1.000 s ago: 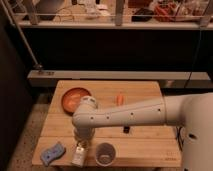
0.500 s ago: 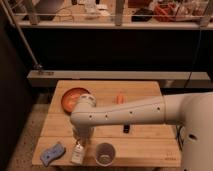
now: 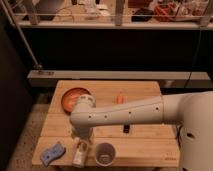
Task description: Place the bottle in the ceramic bowl
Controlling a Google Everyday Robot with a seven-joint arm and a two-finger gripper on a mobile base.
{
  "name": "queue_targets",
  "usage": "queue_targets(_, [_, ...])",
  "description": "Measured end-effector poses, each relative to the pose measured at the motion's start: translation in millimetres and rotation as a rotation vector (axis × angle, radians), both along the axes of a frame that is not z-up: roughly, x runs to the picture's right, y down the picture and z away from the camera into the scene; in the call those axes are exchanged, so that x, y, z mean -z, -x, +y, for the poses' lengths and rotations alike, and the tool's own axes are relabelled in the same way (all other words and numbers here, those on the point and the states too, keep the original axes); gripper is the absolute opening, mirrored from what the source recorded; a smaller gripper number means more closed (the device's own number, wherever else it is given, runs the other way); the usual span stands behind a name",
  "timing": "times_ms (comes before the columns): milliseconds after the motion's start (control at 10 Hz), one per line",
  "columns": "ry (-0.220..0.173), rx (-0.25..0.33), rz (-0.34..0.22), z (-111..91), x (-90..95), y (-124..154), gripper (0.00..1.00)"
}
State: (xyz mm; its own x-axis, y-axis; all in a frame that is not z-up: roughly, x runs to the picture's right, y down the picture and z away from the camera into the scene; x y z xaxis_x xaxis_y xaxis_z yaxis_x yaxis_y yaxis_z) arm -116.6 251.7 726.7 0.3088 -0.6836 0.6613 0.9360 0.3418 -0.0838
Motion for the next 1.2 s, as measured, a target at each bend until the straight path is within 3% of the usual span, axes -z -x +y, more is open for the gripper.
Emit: queue_targets(1200, [0.078, -0.020, -0.038, 36, -26.2, 3, 0.80])
